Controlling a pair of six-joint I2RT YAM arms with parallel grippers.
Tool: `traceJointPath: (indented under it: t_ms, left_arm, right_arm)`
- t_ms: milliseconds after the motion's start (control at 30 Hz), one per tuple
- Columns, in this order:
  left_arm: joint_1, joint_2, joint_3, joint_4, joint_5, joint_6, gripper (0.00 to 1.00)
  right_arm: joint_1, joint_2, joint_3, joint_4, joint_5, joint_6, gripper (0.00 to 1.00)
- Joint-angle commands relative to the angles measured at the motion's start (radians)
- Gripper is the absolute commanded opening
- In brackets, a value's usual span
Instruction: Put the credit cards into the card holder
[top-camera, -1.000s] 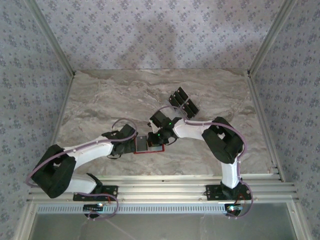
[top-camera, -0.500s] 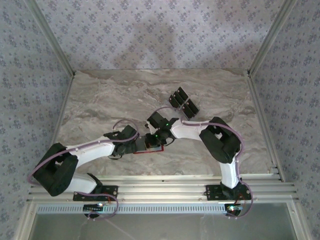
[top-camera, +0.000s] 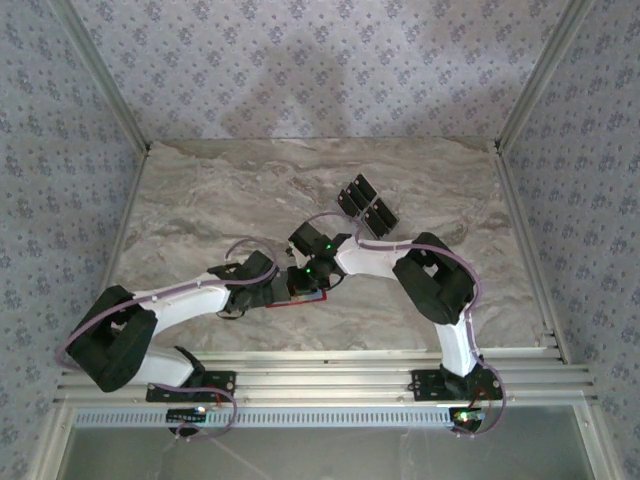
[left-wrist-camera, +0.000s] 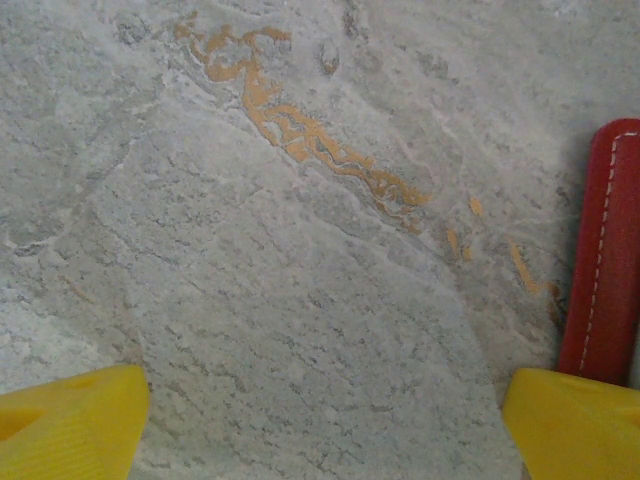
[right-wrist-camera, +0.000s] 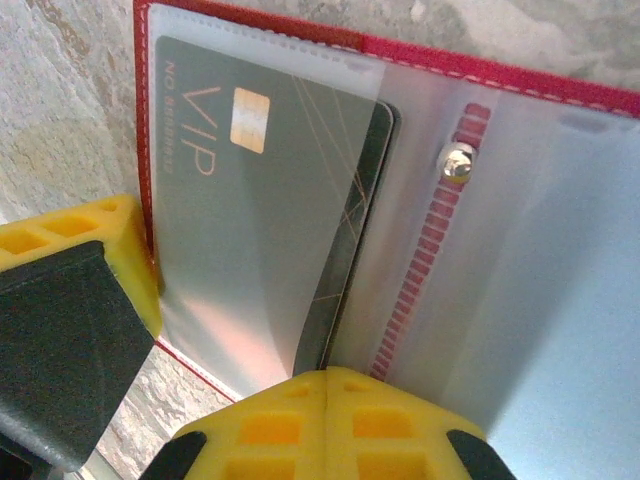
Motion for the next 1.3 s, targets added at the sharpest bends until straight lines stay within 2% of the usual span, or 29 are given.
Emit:
traceJointPath:
  t_ms: [0,233,433,633,933,1267]
  left_arm:
    - [-0.007,0.027,-0.029,0.032,0.014,-0.008,0.95]
    - [0.023,-0.078,0.018,-0.094,-0.062,-0.003,0.99]
    - [0.078,-0.155,0.037,-0.147,-0.071,0.031,1.00]
    - [0.082,-0.186,0.060,-0.158,-0.054,0.050,1.00]
    - [0.051,-0.162,0.104,-0.126,-0.017,0.058,1.00]
    - [0.008,-0.103,0.128,-0.104,-0.017,0.051,1.00]
  right_arm:
    - [0.021,0.021,0.020,0.028,-0.038,0.019,0.00]
    - [0.004,-0.005,0.032,0.017,-0.045,0.015,0.03]
    - [-0.022,-0.060,0.015,0.012,-0.038,0.009,0.08]
    - [-0.049,-0.106,0.000,-0.040,0.026,-0.039,0.25]
    - [-0.067,-0.074,-0.007,-0.096,0.096,-0.102,0.26]
    - [-0.060,-0.148,-0.042,-0.172,0.237,-0.156,0.26]
